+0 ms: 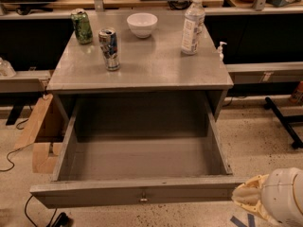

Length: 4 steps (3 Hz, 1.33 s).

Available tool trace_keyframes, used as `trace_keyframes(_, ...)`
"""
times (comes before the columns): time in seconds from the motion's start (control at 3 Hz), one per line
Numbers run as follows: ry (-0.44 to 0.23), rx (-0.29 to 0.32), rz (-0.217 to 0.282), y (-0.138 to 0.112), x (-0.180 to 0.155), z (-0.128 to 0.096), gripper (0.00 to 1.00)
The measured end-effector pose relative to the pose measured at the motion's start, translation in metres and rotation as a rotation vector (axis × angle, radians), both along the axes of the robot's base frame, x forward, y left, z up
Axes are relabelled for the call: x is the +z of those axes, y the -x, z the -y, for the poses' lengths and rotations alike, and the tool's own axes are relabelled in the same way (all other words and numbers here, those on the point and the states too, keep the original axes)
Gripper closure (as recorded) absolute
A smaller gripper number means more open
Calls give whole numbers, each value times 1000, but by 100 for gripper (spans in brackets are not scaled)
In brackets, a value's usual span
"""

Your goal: Close top drawer

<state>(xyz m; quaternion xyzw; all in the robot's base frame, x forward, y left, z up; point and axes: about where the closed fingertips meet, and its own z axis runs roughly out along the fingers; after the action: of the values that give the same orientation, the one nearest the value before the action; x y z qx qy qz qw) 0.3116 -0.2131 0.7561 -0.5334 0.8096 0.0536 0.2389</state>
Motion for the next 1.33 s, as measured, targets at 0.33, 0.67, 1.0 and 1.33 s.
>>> trace_keyframes(0.33,-34,23,-17,4,-37,-12,100)
trace_keyframes(0.67,-54,41,-19,-3,-77,-21,100)
trace_keyframes(1.0,-73,66,-16,-27,-111,-26,100)
trace_keyframes(1.33,-92,81,-12,-56,-134,-23,100)
